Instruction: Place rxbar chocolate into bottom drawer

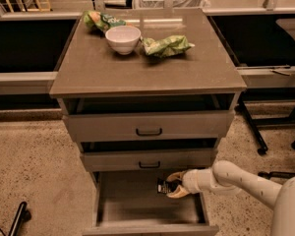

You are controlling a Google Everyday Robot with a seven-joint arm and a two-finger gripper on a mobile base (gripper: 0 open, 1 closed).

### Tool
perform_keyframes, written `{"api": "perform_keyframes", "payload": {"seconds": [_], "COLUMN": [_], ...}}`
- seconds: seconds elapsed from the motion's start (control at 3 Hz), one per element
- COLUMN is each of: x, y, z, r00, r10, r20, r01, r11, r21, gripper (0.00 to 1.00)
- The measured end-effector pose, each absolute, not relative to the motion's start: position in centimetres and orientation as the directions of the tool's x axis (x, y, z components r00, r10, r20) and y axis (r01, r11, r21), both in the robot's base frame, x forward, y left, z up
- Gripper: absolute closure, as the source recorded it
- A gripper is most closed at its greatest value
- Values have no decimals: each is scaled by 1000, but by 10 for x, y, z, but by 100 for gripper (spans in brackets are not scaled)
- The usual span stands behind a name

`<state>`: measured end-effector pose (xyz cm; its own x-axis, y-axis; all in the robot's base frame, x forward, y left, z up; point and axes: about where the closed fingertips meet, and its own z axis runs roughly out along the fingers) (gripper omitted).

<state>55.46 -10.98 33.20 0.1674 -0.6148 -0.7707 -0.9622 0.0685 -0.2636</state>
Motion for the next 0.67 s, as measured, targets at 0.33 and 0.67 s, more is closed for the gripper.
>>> {"api": "perform_keyframes", "payload": {"seconds": [0.33, 0.67], "x": [553, 550], "y": [-108, -110], "z": [312, 300], "r00": [157, 144], "r10": [-620, -621], "r20": [-769, -771], "r01": [-965, -969], "r11": [70, 70], "r21": [-253, -237], "gripper": [100, 100]}}
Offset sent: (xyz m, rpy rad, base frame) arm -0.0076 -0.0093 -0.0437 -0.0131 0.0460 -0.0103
